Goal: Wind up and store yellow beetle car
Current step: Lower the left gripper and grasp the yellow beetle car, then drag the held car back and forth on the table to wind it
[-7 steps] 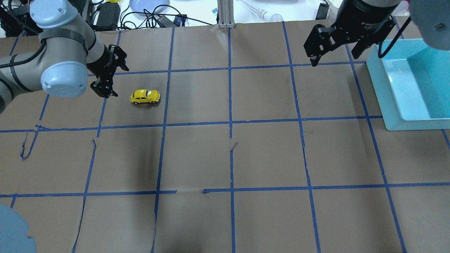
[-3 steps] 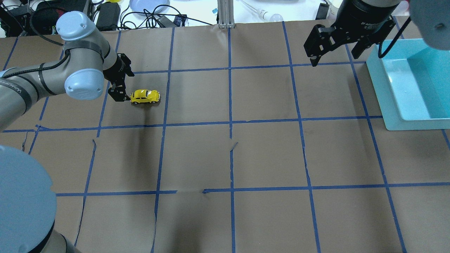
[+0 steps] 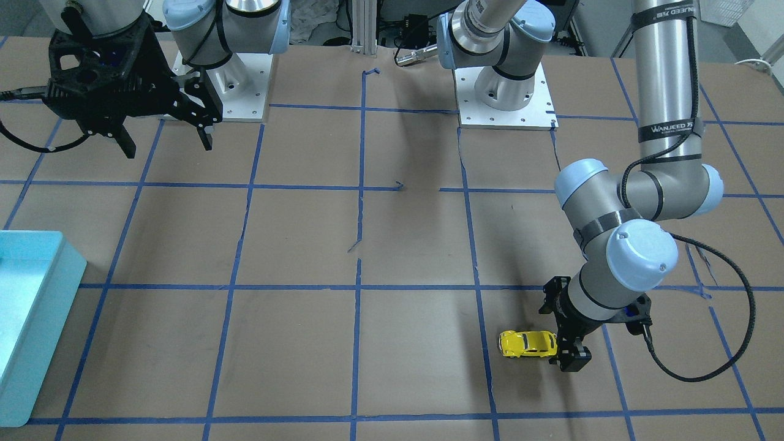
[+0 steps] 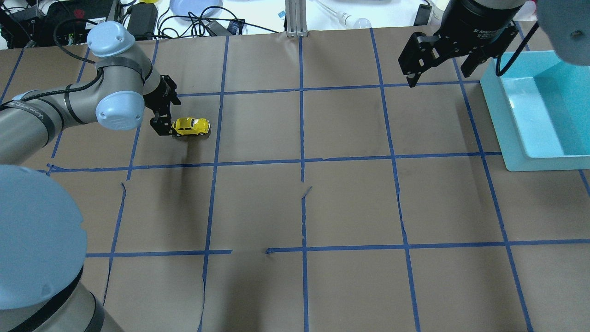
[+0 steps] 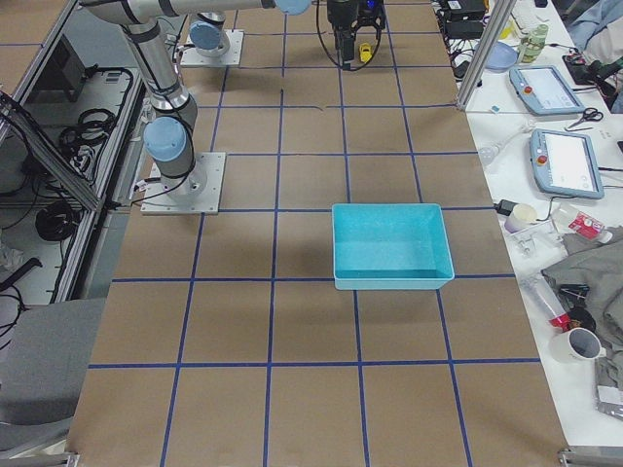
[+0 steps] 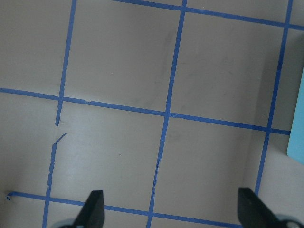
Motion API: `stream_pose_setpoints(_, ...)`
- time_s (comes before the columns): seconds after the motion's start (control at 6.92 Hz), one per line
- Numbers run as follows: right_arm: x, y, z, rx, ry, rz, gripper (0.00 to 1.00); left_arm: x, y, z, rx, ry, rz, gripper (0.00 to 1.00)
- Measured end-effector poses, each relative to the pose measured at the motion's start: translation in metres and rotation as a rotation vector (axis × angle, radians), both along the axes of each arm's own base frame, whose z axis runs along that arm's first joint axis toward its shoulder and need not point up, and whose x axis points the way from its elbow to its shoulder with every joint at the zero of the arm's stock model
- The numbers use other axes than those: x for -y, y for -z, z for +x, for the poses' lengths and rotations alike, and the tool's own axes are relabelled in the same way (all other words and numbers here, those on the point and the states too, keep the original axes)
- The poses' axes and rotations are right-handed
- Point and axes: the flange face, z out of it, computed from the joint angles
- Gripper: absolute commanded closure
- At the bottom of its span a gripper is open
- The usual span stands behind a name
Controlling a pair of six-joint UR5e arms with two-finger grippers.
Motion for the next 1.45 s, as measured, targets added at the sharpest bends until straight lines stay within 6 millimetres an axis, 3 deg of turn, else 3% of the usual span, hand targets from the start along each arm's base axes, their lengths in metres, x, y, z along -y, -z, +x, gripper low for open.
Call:
stream_pose_setpoints(0.43,0.0,0.0,0.0,0.0,0.0,0.001,0.0,0.004,0.016,-0.008,-0.004,0.012,0.018,0.0)
stream_pose_setpoints(0.58,0.0,0.0,0.0,0.0,0.0,0.0,0.0,0.004,0.019,-0.01,-0.005,0.015,0.022,0.06)
stream_pose_setpoints(0.72,0.0,0.0,0.0,0.0,-0.001,0.0,0.0,0.004,0.02,-0.011,-0.005,0.017,0.025,0.33)
stream_pose_setpoints(0.87,0.0,0.0,0.0,0.0,0.0,0.001,0.0,0.004,0.02,-0.011,-0.005,0.019,0.025,0.75)
stream_pose_setpoints(1.01,0.0,0.0,0.0,0.0,0.0,0.001,0.0,0.004,0.021,-0.012,-0.006,0.02,0.026,1.0)
stream_pose_setpoints(1.45,0.0,0.0,0.0,0.0,-0.001,0.0,0.0,0.006,0.018,-0.016,-0.06,0.012,0.016,1.0)
